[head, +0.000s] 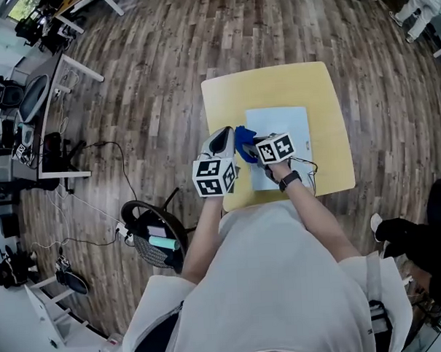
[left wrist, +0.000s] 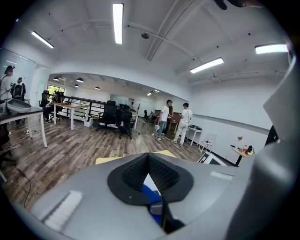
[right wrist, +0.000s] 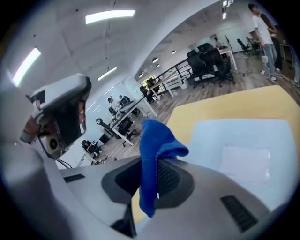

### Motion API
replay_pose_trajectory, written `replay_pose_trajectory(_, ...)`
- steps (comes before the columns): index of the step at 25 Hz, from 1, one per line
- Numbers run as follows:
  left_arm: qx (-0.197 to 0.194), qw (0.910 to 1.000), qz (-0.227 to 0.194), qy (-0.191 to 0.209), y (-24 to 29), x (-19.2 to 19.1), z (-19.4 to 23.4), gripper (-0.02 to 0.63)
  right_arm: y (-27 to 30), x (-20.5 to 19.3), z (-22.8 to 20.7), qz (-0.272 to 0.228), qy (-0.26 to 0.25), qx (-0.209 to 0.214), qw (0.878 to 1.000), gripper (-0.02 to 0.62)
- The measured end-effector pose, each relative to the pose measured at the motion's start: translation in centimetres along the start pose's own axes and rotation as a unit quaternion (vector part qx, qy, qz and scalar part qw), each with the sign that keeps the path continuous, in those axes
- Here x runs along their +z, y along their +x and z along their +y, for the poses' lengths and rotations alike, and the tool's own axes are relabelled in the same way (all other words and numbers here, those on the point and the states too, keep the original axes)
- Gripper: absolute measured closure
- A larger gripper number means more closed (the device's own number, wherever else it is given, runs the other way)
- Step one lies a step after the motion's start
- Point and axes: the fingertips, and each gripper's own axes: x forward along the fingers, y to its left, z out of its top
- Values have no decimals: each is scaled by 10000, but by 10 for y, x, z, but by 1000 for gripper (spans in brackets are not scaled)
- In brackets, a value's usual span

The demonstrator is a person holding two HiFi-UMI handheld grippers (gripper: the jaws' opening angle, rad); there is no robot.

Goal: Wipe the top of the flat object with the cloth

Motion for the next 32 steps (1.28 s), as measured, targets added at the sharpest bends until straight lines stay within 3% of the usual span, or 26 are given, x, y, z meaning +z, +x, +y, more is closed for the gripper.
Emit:
replay_pose_trajectory(5, 69, 10000, -12, -6, -5, 0, 5, 598, 4, -30, -22, 532, -263, -506, 9970, 538)
replay_pose_trajectory(11, -123, 9999, 33, -12, 6, -2, -5, 598, -53, -40, -82, 356, 68, -1231, 9917, 538)
replay_pose_trajectory(17, -346, 9993, 43, 134, 16, 2, -23, 598, -133, -61, -143, 443, 196, -2226, 9737, 538)
replay_pose_trajectory(21, -432, 9989, 70, 160, 19, -1, -31, 598, -166, -72, -172, 458, 319, -2550, 9653, 538)
replay_pose_trajectory(26, -401, 9991, 27, 144, 12, -2, -33, 598, -173, -66, -164, 138, 638, -2337, 9701, 539)
replay_pose_trajectory(32, -159, 9999, 5, 48, -1, -6, -16, 598, -141, -17, -88, -453, 585, -1420, 9871, 540)
